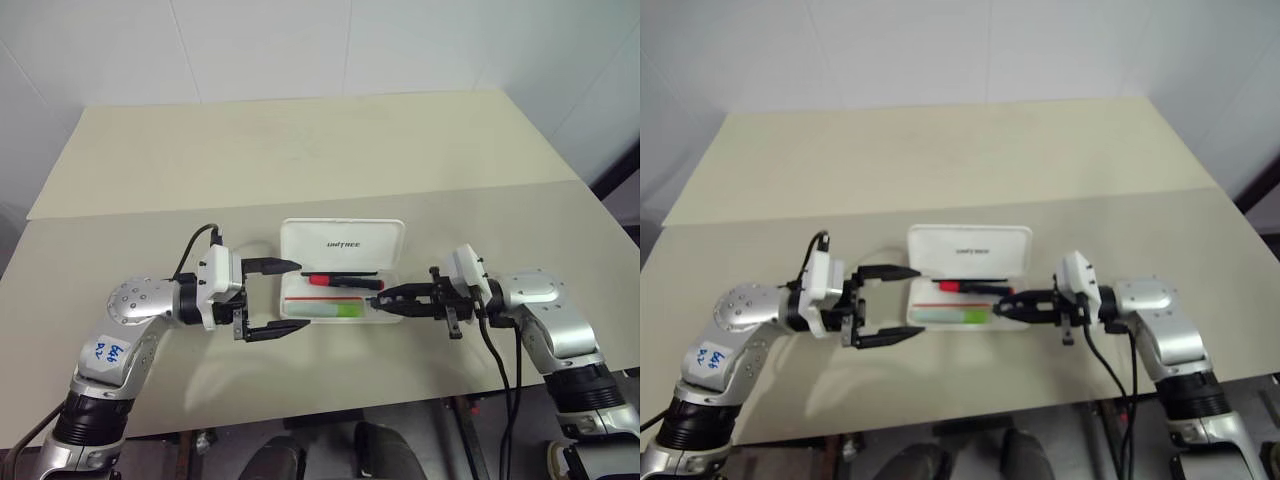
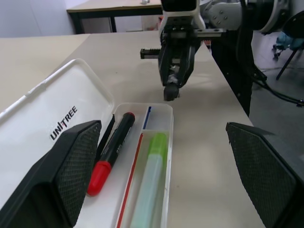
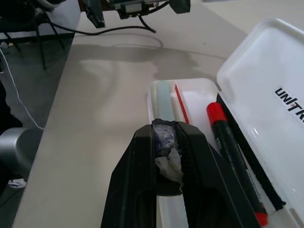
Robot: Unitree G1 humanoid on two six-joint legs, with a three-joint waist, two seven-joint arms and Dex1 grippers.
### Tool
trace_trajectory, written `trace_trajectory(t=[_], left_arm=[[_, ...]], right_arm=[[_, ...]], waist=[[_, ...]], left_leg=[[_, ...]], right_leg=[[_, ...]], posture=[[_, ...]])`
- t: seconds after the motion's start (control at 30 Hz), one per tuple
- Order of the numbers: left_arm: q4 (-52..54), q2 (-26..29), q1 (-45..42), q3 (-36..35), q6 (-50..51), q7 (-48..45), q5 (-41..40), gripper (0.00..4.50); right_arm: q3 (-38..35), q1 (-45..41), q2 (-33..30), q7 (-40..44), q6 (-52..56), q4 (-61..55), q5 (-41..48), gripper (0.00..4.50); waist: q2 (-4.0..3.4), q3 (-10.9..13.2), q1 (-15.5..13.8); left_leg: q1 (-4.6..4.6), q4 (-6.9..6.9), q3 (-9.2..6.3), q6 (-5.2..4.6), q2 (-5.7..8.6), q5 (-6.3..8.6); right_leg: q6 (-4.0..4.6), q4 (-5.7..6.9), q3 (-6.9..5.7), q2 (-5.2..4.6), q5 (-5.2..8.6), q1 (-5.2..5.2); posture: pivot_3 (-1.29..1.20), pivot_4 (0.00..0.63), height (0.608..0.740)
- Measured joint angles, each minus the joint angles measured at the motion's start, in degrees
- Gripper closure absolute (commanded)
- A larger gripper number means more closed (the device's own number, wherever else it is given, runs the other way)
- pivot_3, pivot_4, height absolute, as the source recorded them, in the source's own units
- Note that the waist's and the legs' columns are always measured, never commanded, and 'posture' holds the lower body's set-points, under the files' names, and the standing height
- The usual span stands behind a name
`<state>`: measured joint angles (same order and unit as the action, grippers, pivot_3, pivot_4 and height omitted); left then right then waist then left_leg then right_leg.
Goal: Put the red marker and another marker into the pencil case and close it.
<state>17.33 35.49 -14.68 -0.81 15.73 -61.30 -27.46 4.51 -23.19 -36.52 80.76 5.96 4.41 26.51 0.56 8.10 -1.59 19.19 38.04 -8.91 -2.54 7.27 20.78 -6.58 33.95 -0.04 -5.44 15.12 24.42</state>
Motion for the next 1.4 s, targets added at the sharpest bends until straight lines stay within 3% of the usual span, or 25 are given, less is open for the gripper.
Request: trace_trajectory(t=[0.8,1.17,1.4], left_arm=[[0.71,-0.61,-0.41,1.30,1.29,1.70,-0.22,0.00],[0.64,-0.34,-0.77,1.11,1.28,1.70,-0.25,0.00],[0.43,-0.44,-1.20,1.11,1.00,1.85,-0.25,0.00]], right_arm=[[1.94,-5.58,7.19,4.07,-12.55,19.48,-7.99,4.17],[1.75,-10.62,7.01,4.77,-19.98,30.23,-10.82,0.17],[1.39,-12.17,6.46,5.32,-19.48,29.60,-9.85,0.03]], waist=[[-0.02,0.00,0.22],[-0.02,0.01,0.39],[-0.03,0.01,0.38]], left_leg=[[-0.03,0.02,0.00,0.02,-0.03,0.00],[-0.04,0.04,0.03,0.04,-0.06,0.00],[-0.04,0.03,-0.01,0.03,-0.06,0.00]], right_leg=[[0.01,0.06,-0.18,0.01,-0.01,0.03],[0.06,0.06,-0.18,0.02,-0.03,0.02],[0.07,0.06,-0.25,0.01,-0.04,0.03]], posture=[[0.00,0.150,0.740],[0.00,0.150,0.740],[0.00,0.150,0.740]])
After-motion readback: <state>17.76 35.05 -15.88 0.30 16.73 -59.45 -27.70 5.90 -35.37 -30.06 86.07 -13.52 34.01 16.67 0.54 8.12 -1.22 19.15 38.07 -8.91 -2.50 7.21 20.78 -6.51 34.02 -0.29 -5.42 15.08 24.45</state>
